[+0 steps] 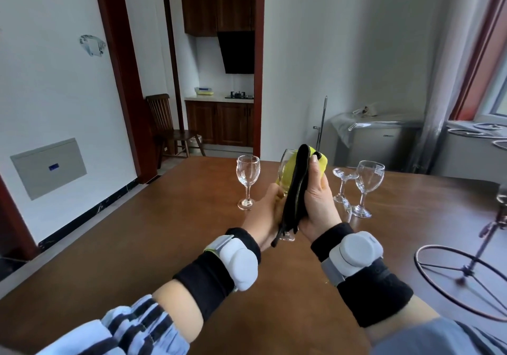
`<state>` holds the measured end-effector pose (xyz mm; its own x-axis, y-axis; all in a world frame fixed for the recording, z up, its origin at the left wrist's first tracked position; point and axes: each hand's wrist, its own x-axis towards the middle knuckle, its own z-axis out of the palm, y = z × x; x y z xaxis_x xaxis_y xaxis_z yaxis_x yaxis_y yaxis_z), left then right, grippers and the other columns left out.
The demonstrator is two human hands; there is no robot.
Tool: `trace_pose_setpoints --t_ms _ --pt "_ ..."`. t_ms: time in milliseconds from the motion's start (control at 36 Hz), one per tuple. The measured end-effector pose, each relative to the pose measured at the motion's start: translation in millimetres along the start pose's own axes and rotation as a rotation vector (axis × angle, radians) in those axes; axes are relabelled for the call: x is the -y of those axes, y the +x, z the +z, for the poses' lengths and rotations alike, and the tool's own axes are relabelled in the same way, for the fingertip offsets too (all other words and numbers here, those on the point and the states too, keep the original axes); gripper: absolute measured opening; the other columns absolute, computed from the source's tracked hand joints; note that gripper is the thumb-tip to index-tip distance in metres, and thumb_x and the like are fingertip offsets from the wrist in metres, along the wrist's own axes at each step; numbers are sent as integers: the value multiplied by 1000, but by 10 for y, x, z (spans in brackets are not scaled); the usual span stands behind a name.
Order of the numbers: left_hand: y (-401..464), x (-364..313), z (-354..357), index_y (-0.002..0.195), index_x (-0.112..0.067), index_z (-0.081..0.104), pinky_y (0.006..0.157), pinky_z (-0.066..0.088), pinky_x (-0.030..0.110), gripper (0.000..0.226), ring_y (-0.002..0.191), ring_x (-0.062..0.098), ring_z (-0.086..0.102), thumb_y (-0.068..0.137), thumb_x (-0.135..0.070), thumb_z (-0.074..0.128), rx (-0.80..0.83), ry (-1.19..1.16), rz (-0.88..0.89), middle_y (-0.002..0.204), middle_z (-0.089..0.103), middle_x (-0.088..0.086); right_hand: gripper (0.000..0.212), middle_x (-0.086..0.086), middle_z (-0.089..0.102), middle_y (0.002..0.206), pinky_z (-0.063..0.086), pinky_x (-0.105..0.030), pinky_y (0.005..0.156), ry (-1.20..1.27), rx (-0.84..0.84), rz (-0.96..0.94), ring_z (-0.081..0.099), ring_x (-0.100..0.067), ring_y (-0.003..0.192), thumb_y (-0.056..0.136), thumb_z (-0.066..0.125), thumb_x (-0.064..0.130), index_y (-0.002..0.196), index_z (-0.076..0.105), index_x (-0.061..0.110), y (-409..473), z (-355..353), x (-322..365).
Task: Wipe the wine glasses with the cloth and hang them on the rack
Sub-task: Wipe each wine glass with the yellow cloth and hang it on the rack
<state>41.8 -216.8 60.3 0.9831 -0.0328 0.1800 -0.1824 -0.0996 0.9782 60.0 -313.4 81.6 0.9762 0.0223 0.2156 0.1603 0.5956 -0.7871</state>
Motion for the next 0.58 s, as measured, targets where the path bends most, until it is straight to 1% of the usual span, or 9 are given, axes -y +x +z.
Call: trace_pose_setpoints --t_ms 111,194,250,333,361,417,472,528,583 --pt "16 -45 -77 87 -12 54 61 38 34 20 65 22 44 98 -25 43 93 -108 -62 69 48 8 57 -10 63 88 55 -39 73 7 65 8 63 -23 77 79 74 44 119 56 8 8 -89 91" --pt "9 -80 -118 107 -8 61 77 50 26 21 77 9 63 102 -8 41 197 -76 -55 84 64 1 55 -12 62 87 55 -38 71 16 122 41 63 -26 75 76 78 37 115 57 5 -6 -114 160" --pt "-16 -130 -147 114 -5 60 74 51 20 23 75 3 64 102 -11 42 242 38 -5 87 66 0 65 -15 63 91 55 -43 80 24 136 70 63 -28 80 68 85 40 113 59 3 -2 -121 173" --pt "-66 -175 -179 110 10 57 67 43 33 51 77 23 53 96 -38 49 293 53 79 86 58 15 70 -13 66 98 50 -49 97 95 164 127 64 -30 96 54 90 47 105 66 6 -15 -121 192" --pt "-81 -183 -179 109 15 54 65 41 34 63 79 28 47 91 -46 51 320 20 78 88 54 18 67 -12 66 102 51 -47 96 136 187 146 64 -28 100 57 88 48 106 67 6 -30 -119 211" --pt "-83 -159 -172 106 14 53 60 46 30 64 76 29 45 86 -46 50 360 -66 50 89 49 20 65 -11 67 108 56 -40 89 200 220 192 67 -25 101 66 80 49 112 67 5 -57 -125 245" --pt "-57 -121 -173 98 6 57 55 47 27 49 62 21 47 86 -42 50 416 -154 -1 75 48 16 71 -12 70 108 57 -38 88 222 265 213 69 -23 97 60 83 51 112 70 5 -63 -137 263" --pt "-67 -118 -177 81 -4 54 50 44 23 34 46 9 45 84 -37 51 472 -260 -62 54 48 4 81 -12 69 111 56 -38 89 225 319 240 68 -23 97 51 87 53 116 70 7 -71 -136 272" --pt "-66 -128 -183 77 -7 51 46 42 16 28 39 4 44 87 -33 49 508 -343 -103 47 47 -6 91 -12 67 117 56 -37 86 236 354 278 67 -23 97 50 87 56 124 65 9 -50 -151 254"
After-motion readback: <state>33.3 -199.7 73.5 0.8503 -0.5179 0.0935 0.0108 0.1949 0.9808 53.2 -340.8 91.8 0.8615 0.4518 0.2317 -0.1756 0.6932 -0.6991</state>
